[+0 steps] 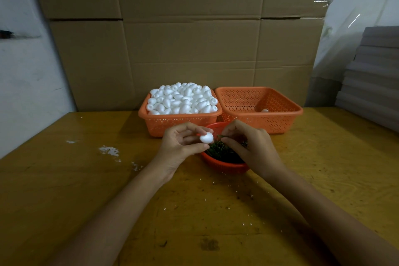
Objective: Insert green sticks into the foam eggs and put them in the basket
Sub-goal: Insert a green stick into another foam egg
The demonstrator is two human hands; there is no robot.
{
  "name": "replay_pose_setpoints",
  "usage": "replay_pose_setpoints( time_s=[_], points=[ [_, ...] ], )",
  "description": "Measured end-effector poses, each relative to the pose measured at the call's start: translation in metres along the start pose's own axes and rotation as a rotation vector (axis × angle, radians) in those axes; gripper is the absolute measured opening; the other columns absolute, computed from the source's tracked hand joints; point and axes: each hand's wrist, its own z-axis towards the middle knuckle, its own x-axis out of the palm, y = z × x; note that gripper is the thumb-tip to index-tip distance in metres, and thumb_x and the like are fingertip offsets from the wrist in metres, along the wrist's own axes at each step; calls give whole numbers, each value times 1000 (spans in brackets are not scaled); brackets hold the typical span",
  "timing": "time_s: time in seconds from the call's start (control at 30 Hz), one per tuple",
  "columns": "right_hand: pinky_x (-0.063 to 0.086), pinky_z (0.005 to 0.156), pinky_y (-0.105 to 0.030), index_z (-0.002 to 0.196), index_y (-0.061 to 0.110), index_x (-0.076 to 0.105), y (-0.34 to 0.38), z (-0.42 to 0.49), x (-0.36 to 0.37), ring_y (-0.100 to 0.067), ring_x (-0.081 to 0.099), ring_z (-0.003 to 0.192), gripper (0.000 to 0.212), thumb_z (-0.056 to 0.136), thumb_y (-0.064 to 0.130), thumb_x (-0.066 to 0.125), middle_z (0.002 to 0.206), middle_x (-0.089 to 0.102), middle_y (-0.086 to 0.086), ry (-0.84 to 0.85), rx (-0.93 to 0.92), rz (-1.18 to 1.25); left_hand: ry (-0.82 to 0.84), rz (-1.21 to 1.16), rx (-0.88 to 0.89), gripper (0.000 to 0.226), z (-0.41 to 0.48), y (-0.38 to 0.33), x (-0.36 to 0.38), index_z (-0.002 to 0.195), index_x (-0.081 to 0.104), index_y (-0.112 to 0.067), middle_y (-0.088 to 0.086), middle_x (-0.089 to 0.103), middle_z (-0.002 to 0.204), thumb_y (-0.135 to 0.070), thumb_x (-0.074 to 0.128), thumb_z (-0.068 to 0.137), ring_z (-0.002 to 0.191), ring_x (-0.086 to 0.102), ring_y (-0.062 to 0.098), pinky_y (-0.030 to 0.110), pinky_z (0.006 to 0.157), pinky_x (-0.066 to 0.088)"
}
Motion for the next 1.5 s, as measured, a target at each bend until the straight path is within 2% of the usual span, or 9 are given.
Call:
replay_pose_setpoints(
  time_s=[0.3, 0.43, 0.53, 0.6, 0.7, 1.03, 1.2, 1.37, 1.5],
  points=[
    [60, 81, -36, 102, 18, 69, -4, -1, 2, 0, 70, 93, 13, 93, 15, 77, 96, 73, 15, 11, -21, 0, -13, 44, 17, 29, 0, -1, 0, 93, 75, -9, 11, 78, 115, 16, 79, 78, 111, 74, 27, 23, 78, 57],
    [59, 81, -35, 103, 18, 69, -3, -1, 3, -1, 70, 94, 12, 94, 16, 77, 97, 74, 14, 19, -24, 8, -5, 39, 9, 29, 1, 1, -1, 97, 76, -9, 14, 78, 116, 13, 80, 79, 110, 74, 31, 27, 81, 58],
    [59, 81, -34, 103, 17, 70, -1, -1, 2, 0, 70, 94, 11, 94, 16, 76, 97, 74, 15, 14, -28, 18, -2, 8, -24, 30, 1, 2, -2, 108, 73, -8, 16, 77, 117, -3, 84, 81, 105, 75, 39, 53, 92, 60],
    [59, 81, -34, 103, 17, 71, 1, 0, 1, 0, 70, 94, 10, 94, 18, 75, 98, 74, 16, -3, -34, 29, -17, 14, -49, 36, 1, 3, -2, 113, 71, -10, 17, 77, 117, -15, 87, 82, 105, 74, 43, 72, 99, 47],
    [59, 81, -33, 104, 18, 75, 4, 0, -1, 1, 71, 94, 10, 94, 18, 75, 99, 75, 17, -30, -38, 46, -31, 0, -77, 38, 1, 4, -3, 114, 70, -15, 19, 77, 115, -23, 87, 82, 105, 74, 45, 79, 103, 42],
    [60, 85, -35, 111, 20, 76, 2, 1, 0, 2, 72, 99, 19, 94, 10, 75, 103, 77, 17, -24, -73, 65, -45, -12, -119, 34, 0, 0, -3, 110, 73, -26, 18, 78, 112, -31, 87, 80, 106, 75, 43, 73, 107, 44],
    [61, 88, -27, 111, 14, 69, 0, 0, 2, 6, 71, 105, 19, 94, 11, 75, 108, 76, 15, -23, -109, 89, -34, -12, -124, 34, 1, -1, -2, 111, 72, -24, 19, 78, 115, -28, 88, 81, 107, 74, 43, 72, 107, 45],
    [61, 77, -26, 107, 20, 69, -1, -1, 1, 5, 72, 96, 14, 95, 24, 72, 101, 77, 14, -76, -151, -28, -22, -59, -105, 36, 0, -1, 0, 112, 70, -17, 19, 77, 116, -21, 89, 83, 108, 75, 38, 43, 91, 62],
    [60, 73, -28, 105, 23, 69, -1, -5, 10, 3, 73, 91, 13, 94, 21, 75, 97, 77, 16, -95, -107, -48, -32, -42, -65, 35, -1, 2, 8, 113, 64, -4, 18, 79, 109, -12, 82, 84, 100, 78, 34, 26, 71, 62]
  ],
)
